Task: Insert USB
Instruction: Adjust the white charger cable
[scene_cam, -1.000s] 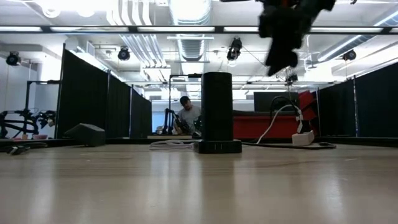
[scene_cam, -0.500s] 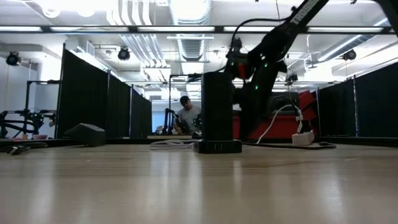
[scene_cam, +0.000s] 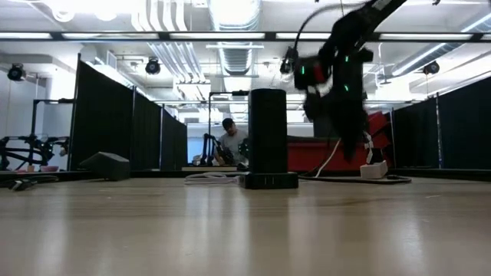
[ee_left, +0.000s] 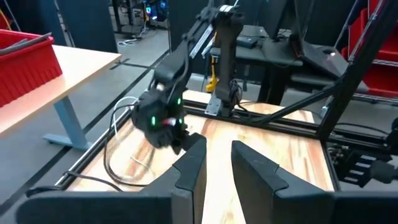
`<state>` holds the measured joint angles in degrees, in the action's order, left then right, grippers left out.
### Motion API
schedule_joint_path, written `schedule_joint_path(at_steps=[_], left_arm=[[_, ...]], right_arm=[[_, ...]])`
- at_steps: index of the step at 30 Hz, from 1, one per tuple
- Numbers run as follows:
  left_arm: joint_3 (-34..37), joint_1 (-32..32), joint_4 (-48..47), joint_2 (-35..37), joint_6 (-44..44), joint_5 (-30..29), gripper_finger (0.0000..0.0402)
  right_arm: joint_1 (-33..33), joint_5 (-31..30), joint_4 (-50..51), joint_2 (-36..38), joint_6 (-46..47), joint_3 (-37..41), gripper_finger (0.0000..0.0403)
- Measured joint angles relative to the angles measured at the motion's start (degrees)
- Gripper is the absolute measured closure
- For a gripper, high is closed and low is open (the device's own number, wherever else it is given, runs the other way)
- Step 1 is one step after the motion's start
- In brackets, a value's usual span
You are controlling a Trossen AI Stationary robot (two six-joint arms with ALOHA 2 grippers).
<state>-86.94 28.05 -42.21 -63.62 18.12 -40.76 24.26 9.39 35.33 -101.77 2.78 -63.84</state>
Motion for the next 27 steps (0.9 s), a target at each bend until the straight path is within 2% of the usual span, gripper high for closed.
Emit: schedule_joint_path(at_steps=[9, 15, 18, 24, 27], left_arm=[[0.1, 0.0, 1.0, 0.0, -1.0, -3.2, 0.0338], [0.1, 0.0, 1.2, 0.0, -0.1, -3.9, 0.0338], [0.1, 0.0, 1.1, 0.0, 1.5, -3.9, 0.0338], [0.1, 0.0, 0.6, -0.3, 1.8, -3.9, 0.0338], [0.2, 0.0, 0.3, -0.7, 1.7, -3.8, 0.0338]], right_arm=[[-0.2, 2.8, -10.7, 1.7, -1.8, 0.0, 0.0403], [-0.7, 2.6, -19.8, -4.4, 1.5, -0.6, 0.0403], [-0.7, 2.4, -14.9, -5.2, 2.5, -0.6, 0.0403], [-0.6, -0.6, 1.7, -4.0, -4.5, -0.5, 0.0403], [-0.6, 0.0, 2.8, 0.2, -3.5, 1.1, 0.0403]])
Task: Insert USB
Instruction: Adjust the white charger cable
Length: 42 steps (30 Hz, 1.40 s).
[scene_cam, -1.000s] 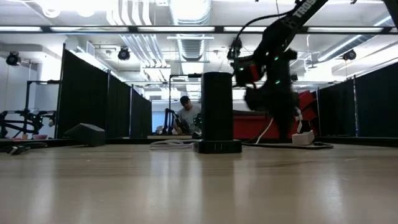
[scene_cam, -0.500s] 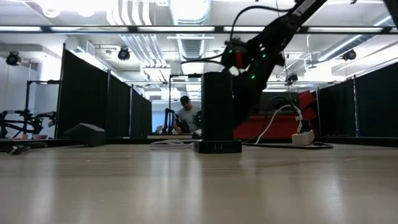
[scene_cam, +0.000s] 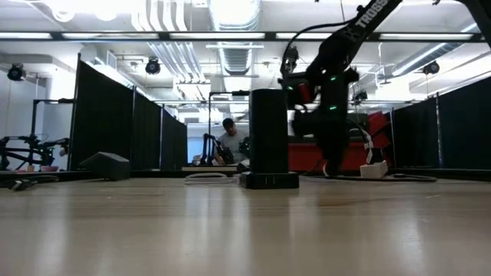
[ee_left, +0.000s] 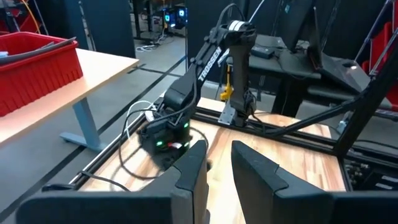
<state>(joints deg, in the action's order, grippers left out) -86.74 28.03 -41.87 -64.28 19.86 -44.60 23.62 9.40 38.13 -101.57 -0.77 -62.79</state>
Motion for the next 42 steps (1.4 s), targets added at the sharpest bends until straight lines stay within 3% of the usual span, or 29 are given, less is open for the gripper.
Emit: schedule_joint_path(at_steps=[13, 18, 22, 27, 42], left_arm=[[0.2, 0.0, -1.1, -1.4, 0.1, 0.0, 0.0338], [0.2, 0.0, 2.2, -1.0, -0.3, -0.4, 0.0338], [0.2, 0.0, 4.6, -0.3, -0.3, 0.2, 0.0338], [0.2, 0.3, 4.3, 0.0, 1.1, 2.7, 0.0338], [0.2, 1.4, -4.2, 1.0, 9.3, 6.6, 0.0338]], right_arm=[[0.0, 3.0, 2.4, 17.9, 4.4, 7.0, 0.0403], [-0.3, 2.5, -11.6, 14.1, 7.7, 11.8, 0.0403], [-1.2, 1.2, -13.4, 8.6, 8.3, 13.5, 0.0403], [-3.8, -0.9, -8.7, 5.8, 9.3, 14.0, 0.0403], [-13.2, -0.6, 11.6, 25.5, 17.6, 16.0, 0.0403]])
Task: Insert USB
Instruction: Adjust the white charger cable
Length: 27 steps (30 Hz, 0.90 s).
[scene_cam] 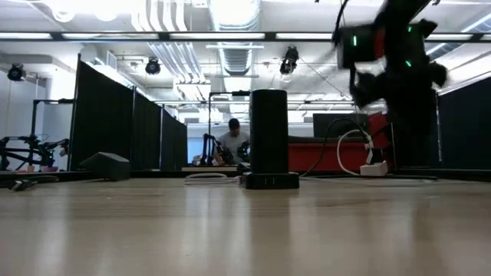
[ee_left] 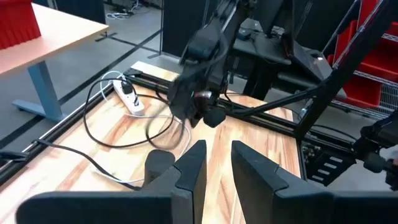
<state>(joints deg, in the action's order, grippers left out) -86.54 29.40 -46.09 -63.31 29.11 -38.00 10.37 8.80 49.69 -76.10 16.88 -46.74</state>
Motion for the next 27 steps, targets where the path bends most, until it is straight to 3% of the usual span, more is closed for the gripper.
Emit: schedule_joint_path(at_steps=[6, 13, 16, 27], left_arm=[[0.0, 0.1, -0.2, 0.7, 0.4, 0.1, 0.0338], [0.0, 0.0, -0.1, 1.4, 0.9, 0.1, 0.0338], [0.0, 0.1, -0.3, 1.5, 1.0, 0.1, 0.0338], [0.0, 0.2, -2.7, 1.3, 1.8, 1.1, 0.0338]], right_arm=[[-0.4, -0.2, -18.4, 2.8, 2.0, 2.1, 0.0403], [-0.3, -0.9, -27.8, -9.3, 1.3, 3.6, 0.0403], [-1.0, 0.8, -25.2, -12.6, 2.1, 3.9, 0.0403], [-10.3, 1.6, -1.0, -3.9, 10.3, 8.9, 0.0403]])
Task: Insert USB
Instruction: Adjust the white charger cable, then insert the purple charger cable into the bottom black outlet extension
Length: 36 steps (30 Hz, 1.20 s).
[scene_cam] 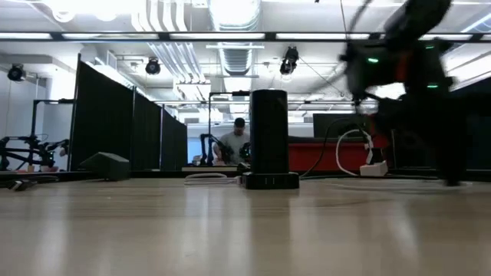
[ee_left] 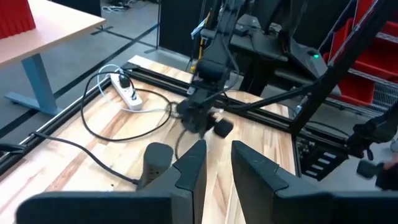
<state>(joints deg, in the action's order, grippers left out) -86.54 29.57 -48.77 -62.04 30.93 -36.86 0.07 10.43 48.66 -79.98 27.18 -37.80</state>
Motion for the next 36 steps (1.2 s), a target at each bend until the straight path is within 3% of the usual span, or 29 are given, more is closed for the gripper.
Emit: schedule_joint_path(at_steps=[4, 7, 14, 19, 33, 36], left_arm=[[0.0, 0.0, -0.9, -0.1, 0.3, 0.4, 0.0338], [0.0, 0.0, -1.2, -0.1, 0.2, 0.4, 0.0338], [0.0, 0.0, -1.6, -0.4, 0.5, 0.4, 0.0338], [0.0, -1.4, -1.5, -1.4, 0.0, 0.5, 0.0338], [0.0, -17.6, -3.6, -9.9, -13.1, 20.0, 0.0338], [0.0, -23.7, -3.6, -11.6, -17.8, 29.0, 0.0339]], right_arm=[[-3.1, 0.2, 7.7, 3.8, 3.5, 1.7, 0.0403], [-3.2, -0.3, 7.5, 10.8, 8.6, 2.7, 0.0403], [-3.1, -6.5, -5.7, 23.7, 12.7, 2.3, 0.0403], [-2.9, -10.6, -15.8, 26.5, 10.9, 2.1, 0.0403], [0.3, -10.5, -27.3, 19.4, -1.5, -3.4, 0.0403], [1.6, -10.5, -27.8, 17.5, -4.2, -5.3, 0.0403]])
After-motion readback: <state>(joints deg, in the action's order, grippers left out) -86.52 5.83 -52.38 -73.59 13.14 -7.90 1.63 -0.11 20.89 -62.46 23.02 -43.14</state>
